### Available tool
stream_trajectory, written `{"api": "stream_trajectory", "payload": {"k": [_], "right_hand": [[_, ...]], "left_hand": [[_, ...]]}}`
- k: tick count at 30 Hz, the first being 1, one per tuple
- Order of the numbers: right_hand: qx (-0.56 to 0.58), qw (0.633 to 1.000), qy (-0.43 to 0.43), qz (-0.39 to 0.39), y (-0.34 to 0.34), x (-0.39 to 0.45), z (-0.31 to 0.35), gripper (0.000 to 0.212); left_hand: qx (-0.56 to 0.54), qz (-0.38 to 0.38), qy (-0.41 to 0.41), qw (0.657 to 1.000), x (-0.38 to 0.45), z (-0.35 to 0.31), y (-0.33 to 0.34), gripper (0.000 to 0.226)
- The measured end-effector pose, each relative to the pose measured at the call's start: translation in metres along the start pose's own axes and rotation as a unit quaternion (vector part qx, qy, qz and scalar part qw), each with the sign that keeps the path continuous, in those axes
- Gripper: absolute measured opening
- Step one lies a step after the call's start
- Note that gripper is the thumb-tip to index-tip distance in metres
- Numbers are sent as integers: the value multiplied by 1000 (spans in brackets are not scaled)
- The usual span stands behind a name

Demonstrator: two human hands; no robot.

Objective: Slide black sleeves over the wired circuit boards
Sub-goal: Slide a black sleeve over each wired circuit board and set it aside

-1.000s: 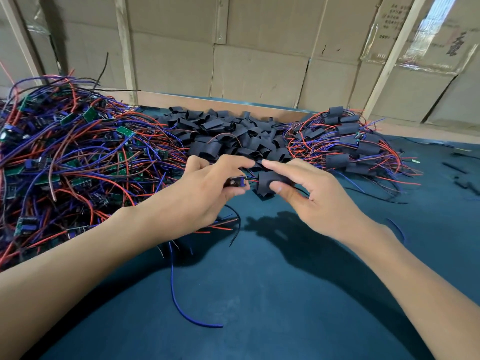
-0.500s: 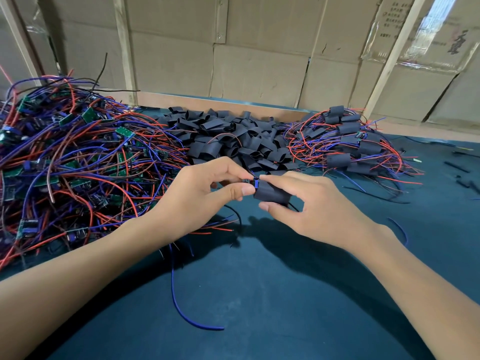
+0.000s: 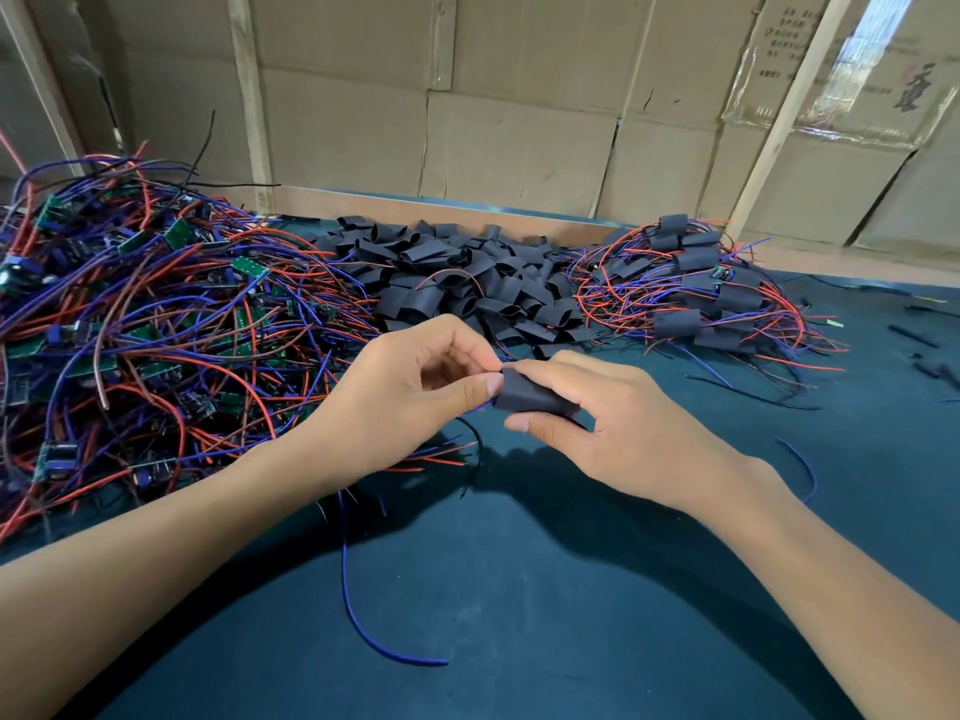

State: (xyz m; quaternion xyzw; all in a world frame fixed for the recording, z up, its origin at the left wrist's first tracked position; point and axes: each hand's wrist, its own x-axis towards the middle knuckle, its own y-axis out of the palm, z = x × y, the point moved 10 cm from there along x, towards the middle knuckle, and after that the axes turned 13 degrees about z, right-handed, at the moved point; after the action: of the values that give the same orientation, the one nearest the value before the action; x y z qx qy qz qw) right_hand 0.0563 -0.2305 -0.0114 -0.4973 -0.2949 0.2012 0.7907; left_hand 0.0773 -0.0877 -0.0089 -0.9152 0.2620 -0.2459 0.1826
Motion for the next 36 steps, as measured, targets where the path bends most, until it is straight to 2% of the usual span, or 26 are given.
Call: {"api": "stream_trajectory", "payload": {"k": [4, 5, 7, 9, 10, 12, 14, 16, 18, 19, 21, 23, 26, 29, 32, 36], "right_hand": [[-8, 1000, 10, 10, 1, 1, -2, 30], [-30, 999, 15, 2, -4, 0, -3, 29], [-97, 994, 28, -39, -22, -4, -7, 30], [-147, 983, 58, -90, -48, -13, -19, 35], [-163, 977, 84, -110, -62, -19, -31, 35], [-179, 962, 165, -126, -89, -33, -71, 33], [-179, 942, 264, -100, -104, -50, -124, 40], [-182, 924, 333, -51, -101, -67, -172, 47], [-170, 908, 384, -8, -87, -84, -209, 42], [-150, 902, 405, 8, -78, -91, -223, 40], [-129, 899, 418, 35, -64, -95, -237, 41], [-143, 899, 411, 42, -61, -90, -238, 48], [-161, 897, 412, 1, -69, -88, -228, 56], [-175, 897, 398, -76, -85, -85, -201, 53], [-156, 930, 295, -156, -97, -66, -150, 42], [-42, 979, 125, -158, -79, -33, -64, 24]], "left_hand": [[7, -12, -14, 1000, -1, 3, -1, 10], [31, -17, -14, 999, -1, 2, -3, 9], [161, -34, 25, 986, -3, -11, -13, 10], [343, -45, 69, 936, -5, -24, -19, 16], [428, -58, 60, 900, -4, -23, -25, 22], [541, -88, -21, 836, -2, -8, -44, 36], [572, -76, -139, 805, -2, 19, -65, 51], [597, -27, -223, 770, -4, 42, -74, 54], [643, 18, -243, 726, -3, 53, -71, 49], [652, 28, -235, 720, -2, 54, -69, 44], [644, 23, -214, 734, 1, 51, -68, 34], [612, 6, -195, 767, 4, 47, -73, 29], [555, -23, -177, 812, 3, 41, -82, 23], [546, -41, -99, 831, 1, 21, -74, 14], [549, -59, 29, 833, -4, -14, -57, 9], [513, -28, 123, 849, -5, -38, -33, 12]]}}
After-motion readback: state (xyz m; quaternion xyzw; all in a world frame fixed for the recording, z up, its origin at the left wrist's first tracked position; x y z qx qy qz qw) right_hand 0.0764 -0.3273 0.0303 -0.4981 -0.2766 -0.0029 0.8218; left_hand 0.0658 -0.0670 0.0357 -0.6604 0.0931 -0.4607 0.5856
